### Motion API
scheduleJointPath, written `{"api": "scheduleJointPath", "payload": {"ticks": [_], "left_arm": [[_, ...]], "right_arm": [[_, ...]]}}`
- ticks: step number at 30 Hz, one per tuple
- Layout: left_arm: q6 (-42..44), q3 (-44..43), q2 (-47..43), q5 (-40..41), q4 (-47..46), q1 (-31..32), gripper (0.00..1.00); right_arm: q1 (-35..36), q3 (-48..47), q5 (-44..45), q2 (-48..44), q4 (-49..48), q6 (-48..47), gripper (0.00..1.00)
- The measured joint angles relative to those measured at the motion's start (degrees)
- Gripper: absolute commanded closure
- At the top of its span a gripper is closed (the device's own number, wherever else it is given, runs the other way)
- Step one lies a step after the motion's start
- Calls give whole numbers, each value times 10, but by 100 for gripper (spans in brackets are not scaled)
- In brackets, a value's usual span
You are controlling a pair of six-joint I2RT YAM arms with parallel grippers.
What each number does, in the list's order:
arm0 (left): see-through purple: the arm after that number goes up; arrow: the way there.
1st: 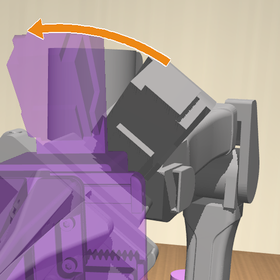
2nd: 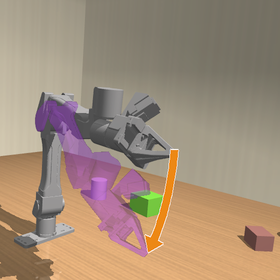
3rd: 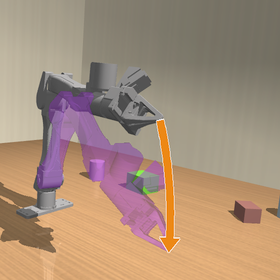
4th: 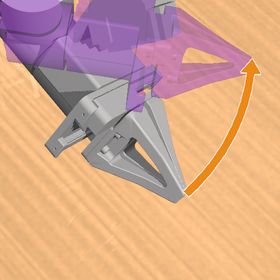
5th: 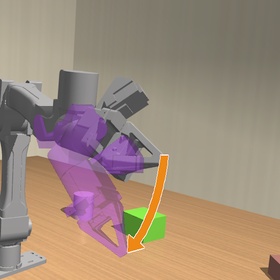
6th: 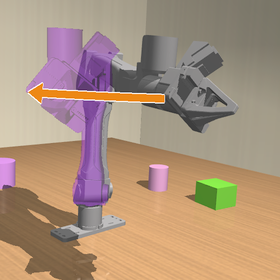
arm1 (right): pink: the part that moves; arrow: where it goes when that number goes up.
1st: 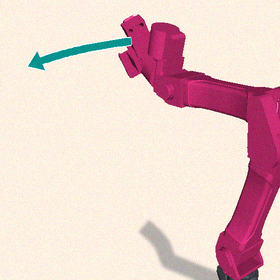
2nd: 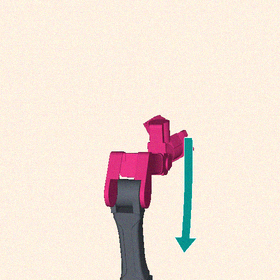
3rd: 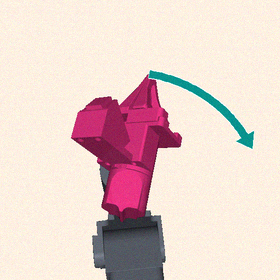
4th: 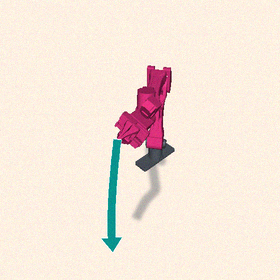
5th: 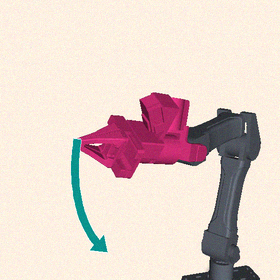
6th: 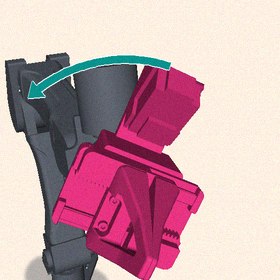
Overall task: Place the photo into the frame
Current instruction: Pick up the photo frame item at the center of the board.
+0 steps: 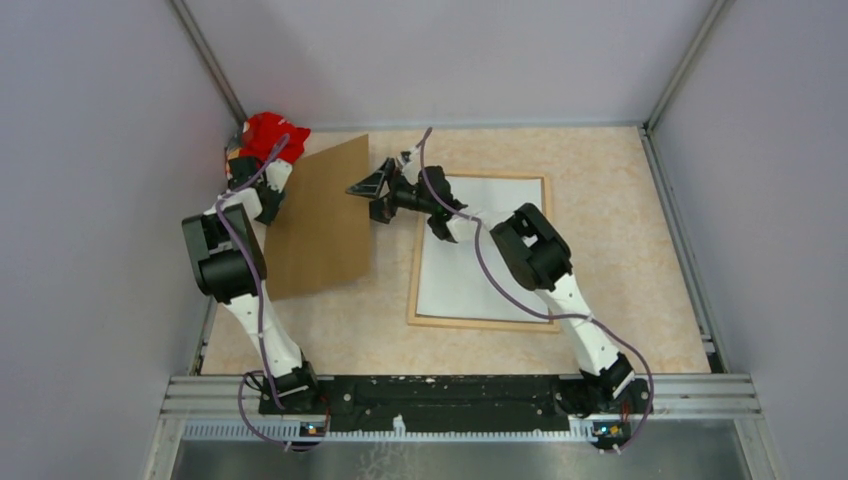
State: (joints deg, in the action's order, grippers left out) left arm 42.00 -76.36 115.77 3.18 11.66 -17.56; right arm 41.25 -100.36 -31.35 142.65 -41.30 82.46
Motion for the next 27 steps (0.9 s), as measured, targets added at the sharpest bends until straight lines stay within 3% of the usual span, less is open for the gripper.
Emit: {"api": "scheduleJointPath", "payload": {"ticks": [4,8,11,13,14,16,21,25,27], "left_arm": [[3,2,-2,-11,1,0,42],[3,9,-9,-27,1,0,42],[3,17,-18,-40,2,0,41],[3,24,-25,-52,5,1,40],[3,27,-29,-59,9,1,37],[6,32,-37,-70,18,2,30],[27,38,-65,-91,55,-2,14],[32,32,-118,-205,174,18,2],[37,18,-147,-259,222,37,1]], "right_arm": [[15,0,-29,-2,-67,34,10],[22,4,-42,-10,-57,32,21],[23,11,-39,-25,-6,-1,46],[22,13,-32,-39,47,-30,76],[22,13,-27,-45,69,-44,86],[20,10,-20,-54,118,-64,100],[3,9,-7,-63,240,-99,100],[-14,-21,-2,-63,298,-117,100],[-20,-51,2,-64,321,-120,100]]}}
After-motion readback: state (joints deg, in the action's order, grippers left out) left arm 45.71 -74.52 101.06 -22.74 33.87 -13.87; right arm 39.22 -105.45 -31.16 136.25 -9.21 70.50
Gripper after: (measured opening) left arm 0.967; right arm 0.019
